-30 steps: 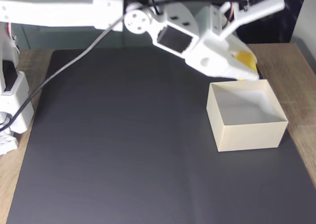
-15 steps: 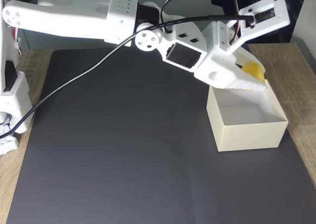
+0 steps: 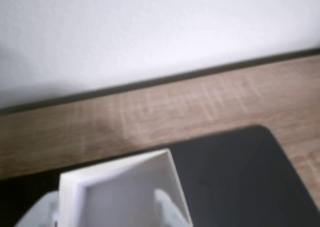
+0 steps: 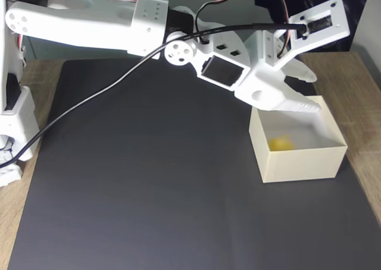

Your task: Grasp a cube block and put it in the white box.

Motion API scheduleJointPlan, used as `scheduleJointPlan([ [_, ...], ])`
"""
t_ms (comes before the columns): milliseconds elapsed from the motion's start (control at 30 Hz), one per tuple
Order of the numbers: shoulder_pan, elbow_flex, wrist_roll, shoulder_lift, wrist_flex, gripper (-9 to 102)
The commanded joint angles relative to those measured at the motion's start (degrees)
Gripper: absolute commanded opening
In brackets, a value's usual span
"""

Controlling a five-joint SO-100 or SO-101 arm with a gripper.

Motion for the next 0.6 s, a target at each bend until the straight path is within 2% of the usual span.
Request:
scheduleJointPlan([
  [0,0.5,-1.1,0.0,0.9,-0.5,25],
  [133,-0.4,-0.9,0.0,2.1,1.1,19],
  [300,-3.1,1.1,-0.5,6.1,5.3,0],
  [567,-8.7,7.1,-0.8,16.5,9.3,0],
])
